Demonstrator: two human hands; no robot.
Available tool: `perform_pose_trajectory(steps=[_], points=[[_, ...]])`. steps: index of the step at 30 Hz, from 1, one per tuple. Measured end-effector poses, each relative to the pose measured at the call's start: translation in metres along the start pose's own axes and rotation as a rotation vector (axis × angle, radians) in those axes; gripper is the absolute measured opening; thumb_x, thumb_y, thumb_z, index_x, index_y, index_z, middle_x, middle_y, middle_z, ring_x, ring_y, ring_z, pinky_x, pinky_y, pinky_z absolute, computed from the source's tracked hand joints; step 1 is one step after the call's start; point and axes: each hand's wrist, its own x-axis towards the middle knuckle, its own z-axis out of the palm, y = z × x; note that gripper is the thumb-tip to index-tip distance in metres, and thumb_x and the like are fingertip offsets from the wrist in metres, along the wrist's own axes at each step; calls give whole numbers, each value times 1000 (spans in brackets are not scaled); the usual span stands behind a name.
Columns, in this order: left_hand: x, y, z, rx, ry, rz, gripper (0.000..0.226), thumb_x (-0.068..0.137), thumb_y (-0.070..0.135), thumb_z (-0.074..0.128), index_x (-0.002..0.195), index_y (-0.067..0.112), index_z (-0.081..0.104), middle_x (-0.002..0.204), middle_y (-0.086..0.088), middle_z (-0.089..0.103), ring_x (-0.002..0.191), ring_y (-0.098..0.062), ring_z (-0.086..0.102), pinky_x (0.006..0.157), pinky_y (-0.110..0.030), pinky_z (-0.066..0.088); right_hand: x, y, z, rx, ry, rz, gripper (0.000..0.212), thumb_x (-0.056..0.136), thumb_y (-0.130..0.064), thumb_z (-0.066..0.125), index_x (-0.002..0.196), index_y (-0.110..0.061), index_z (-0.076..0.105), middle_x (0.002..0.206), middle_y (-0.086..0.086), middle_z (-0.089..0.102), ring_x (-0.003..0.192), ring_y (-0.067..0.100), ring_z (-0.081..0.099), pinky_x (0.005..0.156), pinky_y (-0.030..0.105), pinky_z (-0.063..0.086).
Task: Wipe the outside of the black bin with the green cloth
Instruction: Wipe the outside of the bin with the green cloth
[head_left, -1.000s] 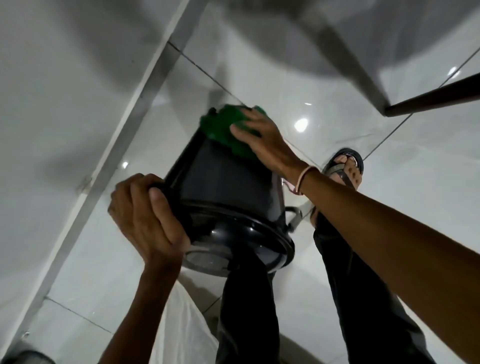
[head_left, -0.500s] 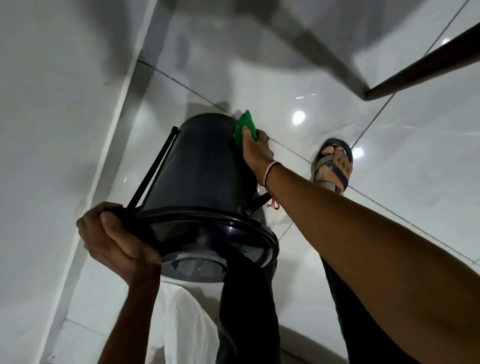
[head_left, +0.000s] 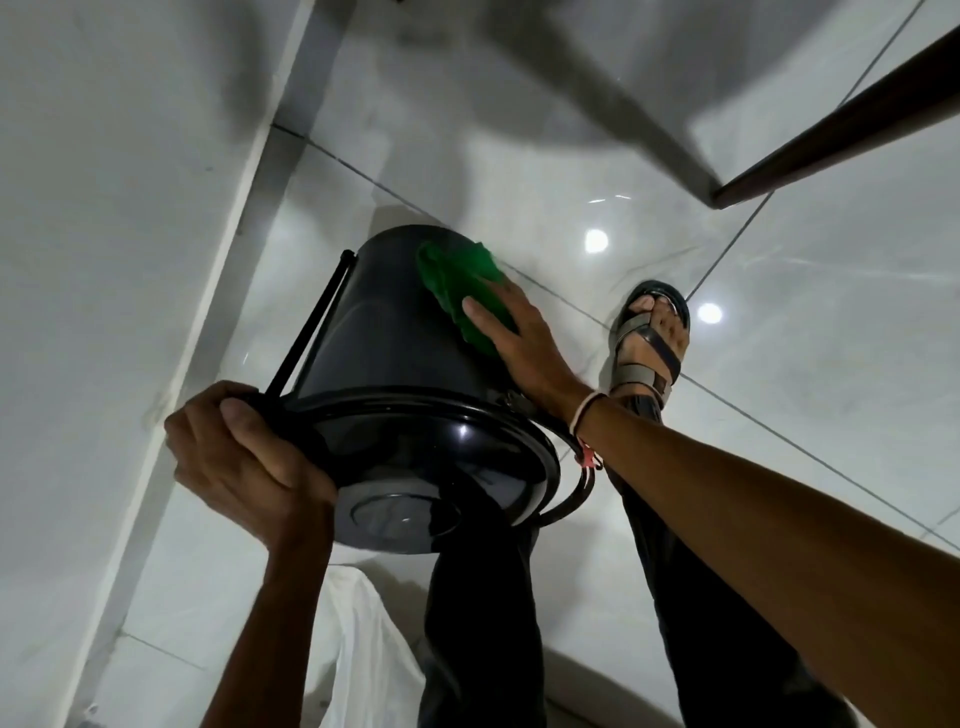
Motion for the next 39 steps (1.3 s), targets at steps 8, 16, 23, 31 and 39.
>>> perform_pose_trajectory(steps=[8,16,23,31,39], points=[[-1,30,8,-90,-46,44,28,105,25,37,99,13,61,103,-7,58,106,-28,54,92,-38,33,21,17,-20,-40,95,693,66,110,-52,26,158,-8,32,163,17,39,152,34,37,123,40,31],[-26,30,-3,-86,-59,144,29,101,21,38,94,7,62,97,-12,61,97,-26,50,92,-32,29,15,7,-26,-95,148,493,55,101,-51,52,147,-22,51,146,6,59,131,33,58,116,45,46],[-58,39,-3,-51,-88,469,38,106,26,42,92,5,69,94,-18,67,88,-35,58,85,-48,41,-48,-32,-6,-576,-71,-388,32,108,-40,46,139,-32,51,141,0,55,131,20,56,110,41,50],[-119,35,-24,-243,-179,445,53,112,29,28,78,14,65,82,-8,70,86,-22,51,101,-37,36,-33,-42,-7,-426,123,-337,32,108,-33,48,140,-32,53,126,-19,61,121,1,59,106,18,46],[-134,49,-33,-598,-260,41,32,117,33,31,126,19,58,89,-2,67,85,-8,62,90,-18,51,-28,-15,-19,-864,10,-371,35,105,-37,53,135,-21,60,138,5,62,128,21,58,106,31,49]])
